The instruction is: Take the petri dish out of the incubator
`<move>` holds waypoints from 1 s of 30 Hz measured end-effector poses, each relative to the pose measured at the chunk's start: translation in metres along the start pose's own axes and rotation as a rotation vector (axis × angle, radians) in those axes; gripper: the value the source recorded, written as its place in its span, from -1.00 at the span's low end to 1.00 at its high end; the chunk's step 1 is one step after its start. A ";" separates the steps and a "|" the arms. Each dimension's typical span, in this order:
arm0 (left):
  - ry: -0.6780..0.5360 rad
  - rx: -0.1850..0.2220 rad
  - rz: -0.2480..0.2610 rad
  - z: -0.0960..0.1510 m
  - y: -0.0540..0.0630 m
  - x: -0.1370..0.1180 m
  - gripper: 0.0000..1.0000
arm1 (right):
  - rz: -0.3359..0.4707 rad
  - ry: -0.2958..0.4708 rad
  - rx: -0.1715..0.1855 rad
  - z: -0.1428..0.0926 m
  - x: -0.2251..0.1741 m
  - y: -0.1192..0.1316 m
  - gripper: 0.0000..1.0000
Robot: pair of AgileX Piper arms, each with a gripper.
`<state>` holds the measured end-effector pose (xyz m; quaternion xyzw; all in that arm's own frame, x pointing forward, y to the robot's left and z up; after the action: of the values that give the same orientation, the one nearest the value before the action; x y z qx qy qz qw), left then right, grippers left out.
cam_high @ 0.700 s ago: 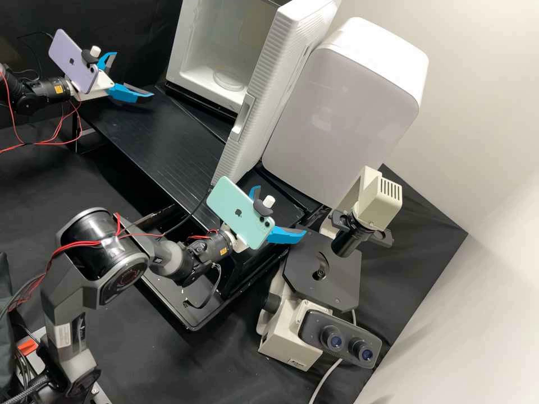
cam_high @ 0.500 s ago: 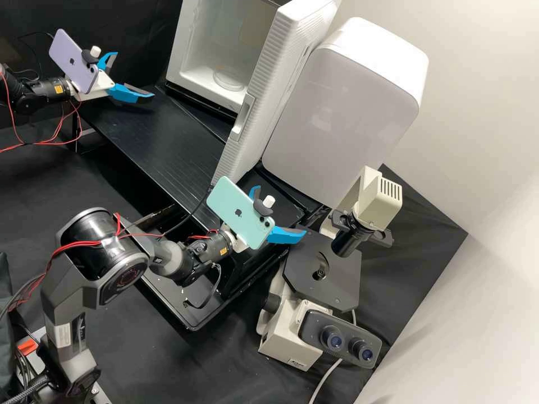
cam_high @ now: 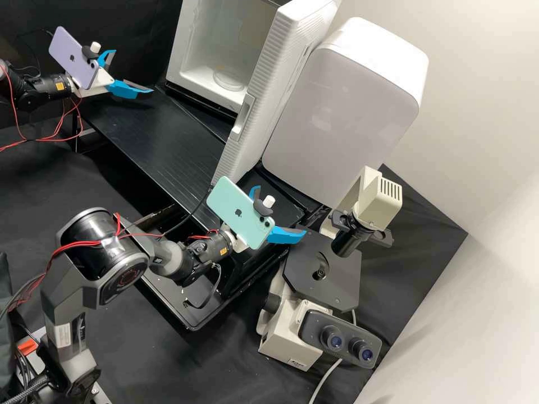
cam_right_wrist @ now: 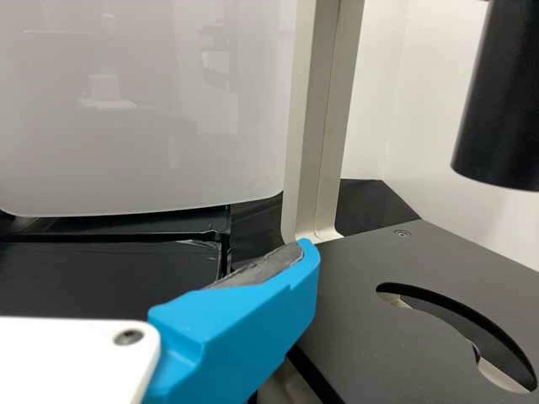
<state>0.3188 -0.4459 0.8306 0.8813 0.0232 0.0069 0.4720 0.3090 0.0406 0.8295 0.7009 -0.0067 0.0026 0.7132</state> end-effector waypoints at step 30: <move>-0.515 0.110 -0.001 0.101 0.009 -0.039 1.00 | 0.000 0.000 0.000 0.000 0.000 0.000 1.00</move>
<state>0.2839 -0.5362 0.7822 0.8783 -0.0970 -0.2189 0.4139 0.3090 0.0406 0.8295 0.7009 -0.0067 0.0026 0.7132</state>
